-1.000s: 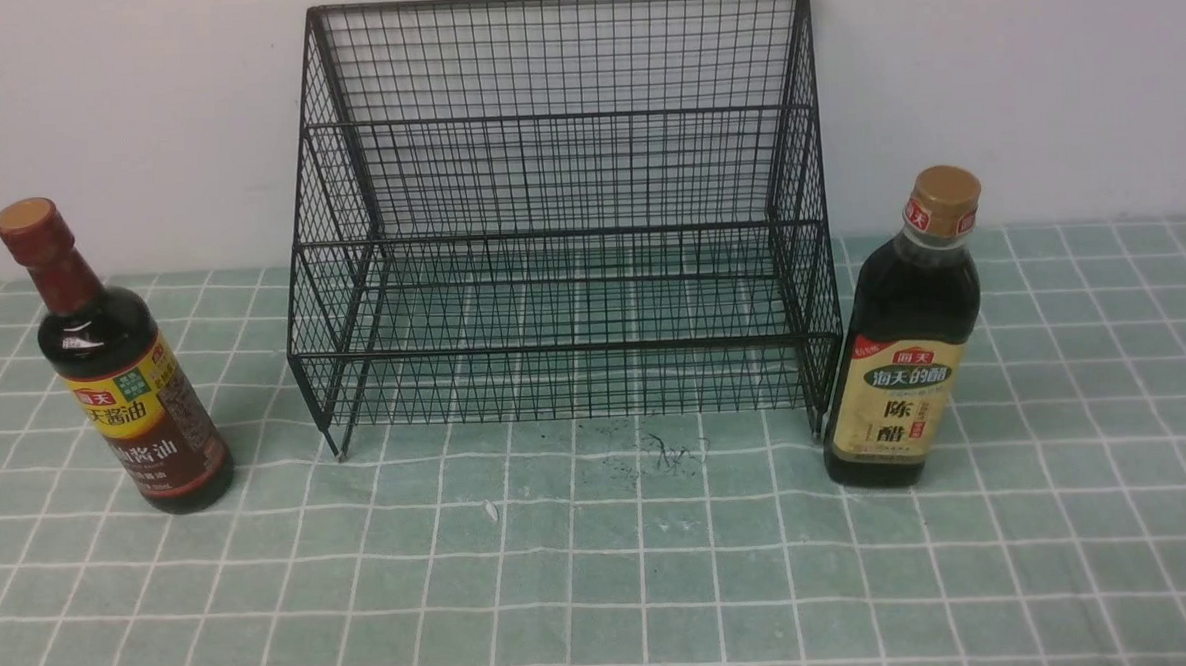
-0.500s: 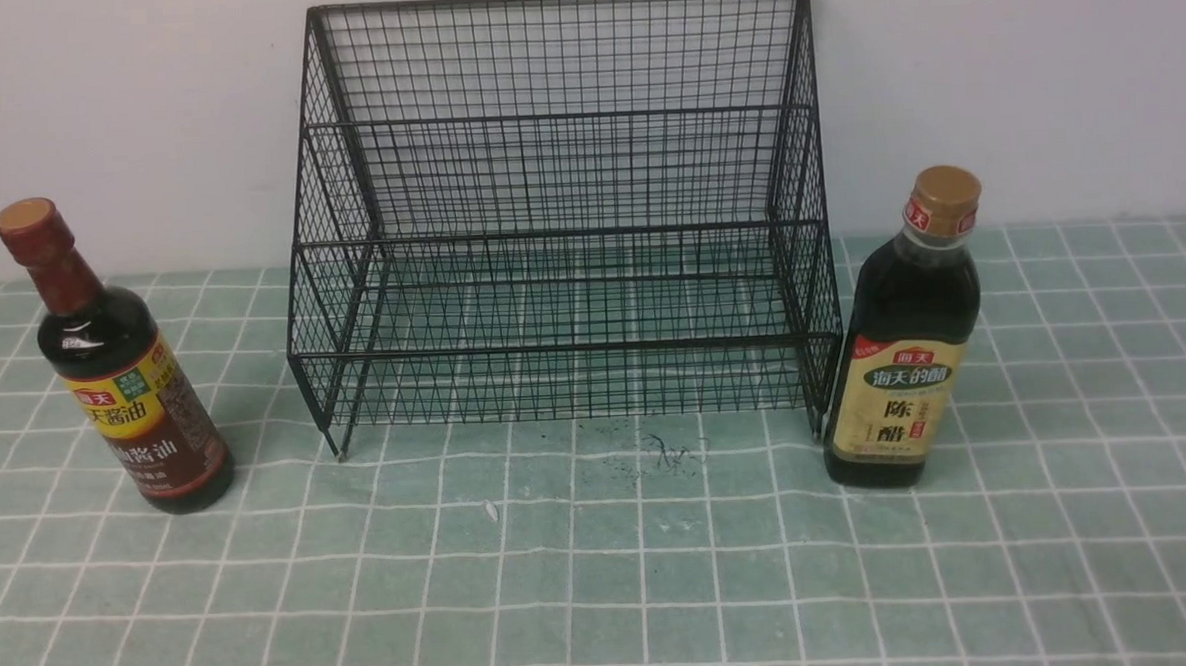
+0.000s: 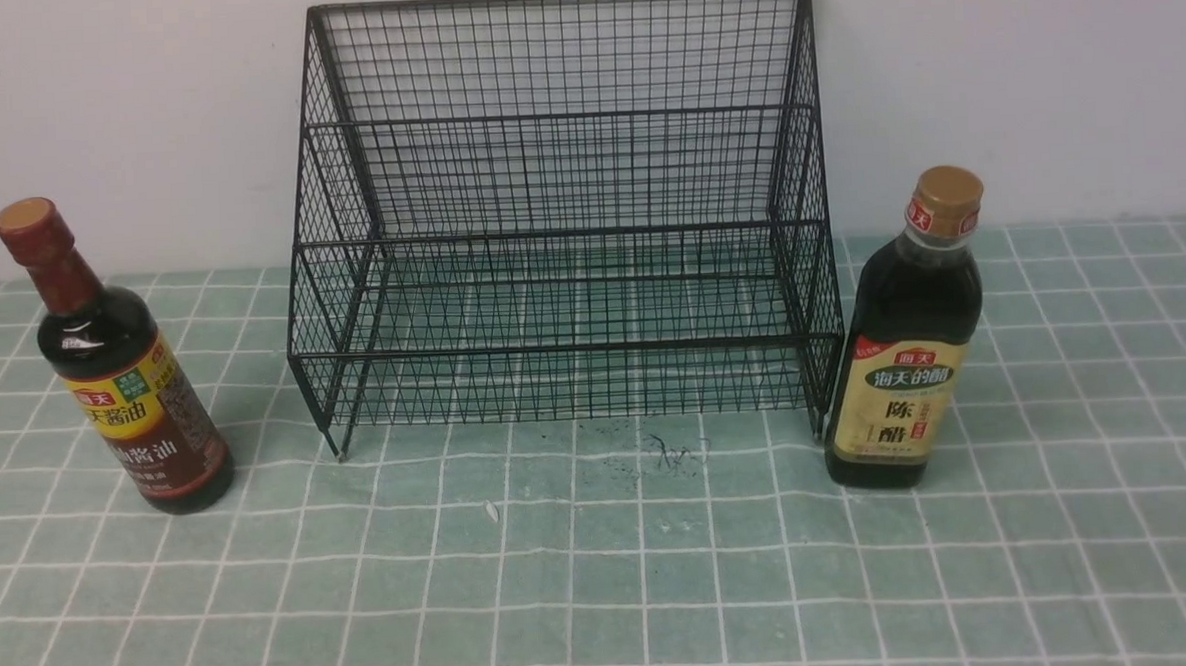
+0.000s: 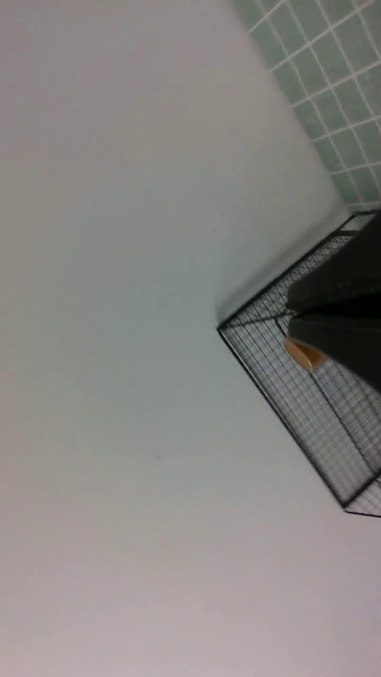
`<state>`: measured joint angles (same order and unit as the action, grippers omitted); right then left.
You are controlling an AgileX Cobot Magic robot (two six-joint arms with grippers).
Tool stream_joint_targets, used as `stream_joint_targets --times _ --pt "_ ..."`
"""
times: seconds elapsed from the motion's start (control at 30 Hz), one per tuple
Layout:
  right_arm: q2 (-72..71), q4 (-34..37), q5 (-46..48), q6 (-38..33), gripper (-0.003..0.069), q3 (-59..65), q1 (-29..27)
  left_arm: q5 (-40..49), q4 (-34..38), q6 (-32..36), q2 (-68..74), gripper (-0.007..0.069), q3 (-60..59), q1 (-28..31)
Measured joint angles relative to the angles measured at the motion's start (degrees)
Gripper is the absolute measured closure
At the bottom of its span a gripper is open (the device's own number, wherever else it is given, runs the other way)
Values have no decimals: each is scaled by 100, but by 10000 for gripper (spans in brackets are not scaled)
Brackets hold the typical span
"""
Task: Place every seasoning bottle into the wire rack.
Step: Use the right arm to grab the condiment bottle closest to it
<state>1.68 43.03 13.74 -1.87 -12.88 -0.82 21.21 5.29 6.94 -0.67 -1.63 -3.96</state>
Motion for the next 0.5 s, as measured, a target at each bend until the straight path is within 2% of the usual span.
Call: stream_joint_targets --times 0.13,0.17,0.2,0.27,0.3,0.37,0.5 --pt "870 -303 1235 -503 669 -1087 0 0 0 0 0 631 0 0" --pt "1454 -396 1984 -679 669 -1648 0 0 0 0 0 631 0 0" --pt "1531 -422 2082 -704 669 -1721 0 0 0 0 0 631 0 0" --pt "2537 -628 3343 -957 669 -2665 0 0 0 0 0 631 0 0" --pt "2614 -683 3429 -984 669 -2737 0 0 0 0 0 631 0 0" --pt "3609 -1171 4291 -1081 669 -3737 0 0 0 0 0 631 0 0" --pt "4628 -1929 4678 -968 666 -4848 0 0 0 0 0 631 0 0"
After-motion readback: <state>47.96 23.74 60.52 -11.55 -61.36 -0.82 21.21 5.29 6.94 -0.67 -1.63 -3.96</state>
